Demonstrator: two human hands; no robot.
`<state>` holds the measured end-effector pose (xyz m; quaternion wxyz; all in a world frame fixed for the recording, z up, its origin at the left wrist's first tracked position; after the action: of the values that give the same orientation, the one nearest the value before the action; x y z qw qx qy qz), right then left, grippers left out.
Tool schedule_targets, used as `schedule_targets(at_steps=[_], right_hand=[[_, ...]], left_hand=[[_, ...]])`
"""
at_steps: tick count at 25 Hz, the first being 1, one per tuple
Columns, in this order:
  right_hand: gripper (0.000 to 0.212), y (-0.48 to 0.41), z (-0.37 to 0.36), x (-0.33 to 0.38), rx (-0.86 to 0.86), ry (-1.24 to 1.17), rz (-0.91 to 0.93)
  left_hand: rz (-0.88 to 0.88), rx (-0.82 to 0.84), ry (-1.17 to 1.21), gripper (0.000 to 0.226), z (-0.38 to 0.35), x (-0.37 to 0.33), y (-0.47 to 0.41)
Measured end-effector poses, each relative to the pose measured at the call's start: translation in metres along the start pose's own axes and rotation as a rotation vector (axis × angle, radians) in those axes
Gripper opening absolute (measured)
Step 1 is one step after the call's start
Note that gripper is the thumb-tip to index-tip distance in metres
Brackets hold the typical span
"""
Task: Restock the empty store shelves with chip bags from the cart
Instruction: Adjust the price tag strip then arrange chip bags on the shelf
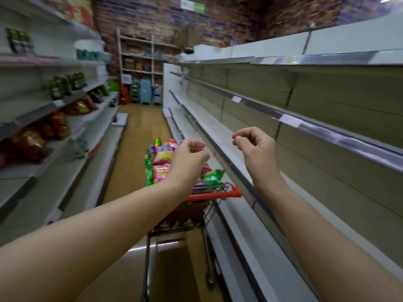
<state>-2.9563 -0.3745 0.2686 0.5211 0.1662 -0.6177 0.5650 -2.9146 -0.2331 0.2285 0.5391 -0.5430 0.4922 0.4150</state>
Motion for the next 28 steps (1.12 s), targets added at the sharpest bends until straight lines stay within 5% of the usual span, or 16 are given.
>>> schedule_targets(at_steps=[9,28], right_hand=[[0.024,-0.082,-0.113,-0.084,0.165,-0.108,-0.110],[0.017,-0.304,-0.258,-0.382,0.506,-0.046,-0.498]], left_hand=[[0.157,-0.230,-0.112,0.018,0.086,0.073,-0.112],[0.559,-0.440,-0.364,0.013,0.094,0.241,-0.389]])
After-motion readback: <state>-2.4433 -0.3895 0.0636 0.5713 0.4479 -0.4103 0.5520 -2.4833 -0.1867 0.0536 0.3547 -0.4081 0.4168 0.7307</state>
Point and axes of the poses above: each hand's wrist, its own y-axis away from the middle knuckle, its own z-axis out of the back of the hand, x = y × z, the point moved 5 cm from there along -y, towards the middle knuckle, and after that the axes turned 1 degree about x, right-handed, at the moved point
